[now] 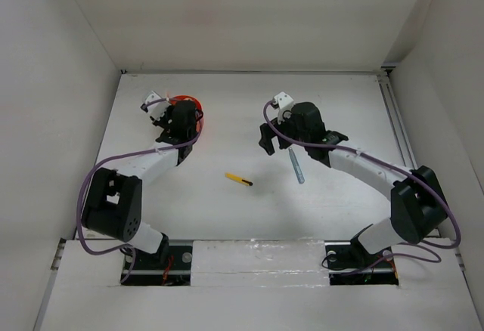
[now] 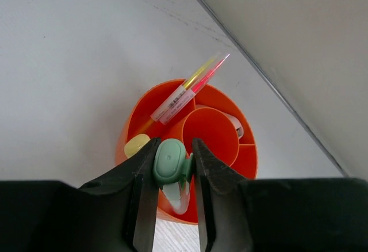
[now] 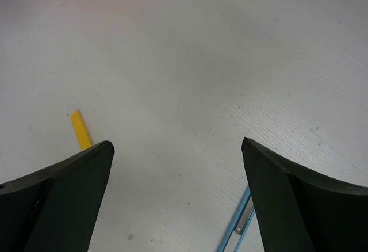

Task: Sort the stationery into containers
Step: Place the stationery into the container

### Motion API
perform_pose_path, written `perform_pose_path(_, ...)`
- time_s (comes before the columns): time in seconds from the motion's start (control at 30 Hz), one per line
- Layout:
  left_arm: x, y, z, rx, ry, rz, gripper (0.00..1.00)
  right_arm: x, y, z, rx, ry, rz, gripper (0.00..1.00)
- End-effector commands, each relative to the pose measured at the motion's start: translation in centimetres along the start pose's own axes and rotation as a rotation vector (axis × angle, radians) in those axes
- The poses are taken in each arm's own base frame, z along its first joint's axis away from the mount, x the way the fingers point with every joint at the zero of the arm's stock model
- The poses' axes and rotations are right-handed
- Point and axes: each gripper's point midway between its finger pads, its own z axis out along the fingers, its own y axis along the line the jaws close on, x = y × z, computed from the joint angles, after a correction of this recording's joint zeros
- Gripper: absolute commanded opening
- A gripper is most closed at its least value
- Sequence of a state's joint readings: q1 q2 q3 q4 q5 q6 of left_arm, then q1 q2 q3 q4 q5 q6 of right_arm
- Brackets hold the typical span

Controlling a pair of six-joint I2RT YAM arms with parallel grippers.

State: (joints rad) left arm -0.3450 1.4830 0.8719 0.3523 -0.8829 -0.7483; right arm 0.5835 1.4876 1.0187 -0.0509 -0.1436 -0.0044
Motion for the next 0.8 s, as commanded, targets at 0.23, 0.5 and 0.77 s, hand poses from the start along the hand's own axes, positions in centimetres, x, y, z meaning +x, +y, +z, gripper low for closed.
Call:
perform_pose_path(0.23, -1.5, -2.0, -1.5, 0.076, -0.001, -0.051, 0.54, -1.6, -1.4, 0.0, 0.036, -0.061, -0.007, 0.99)
perform_pose_path(0.5, -5.2, -4.7, -4.4, 0.167, 0.042, -0.081, 1.00, 2.1, -5.8, -0.8, 0.235, 0.062, 0.046, 1.00)
perform_pose_path(0.77, -6.6, -8.5, -7.2, 0.269, 0.229, -0.039, 1.00, 7.0, -7.1, -1.6, 0.332, 0.215, 0.128, 1.00)
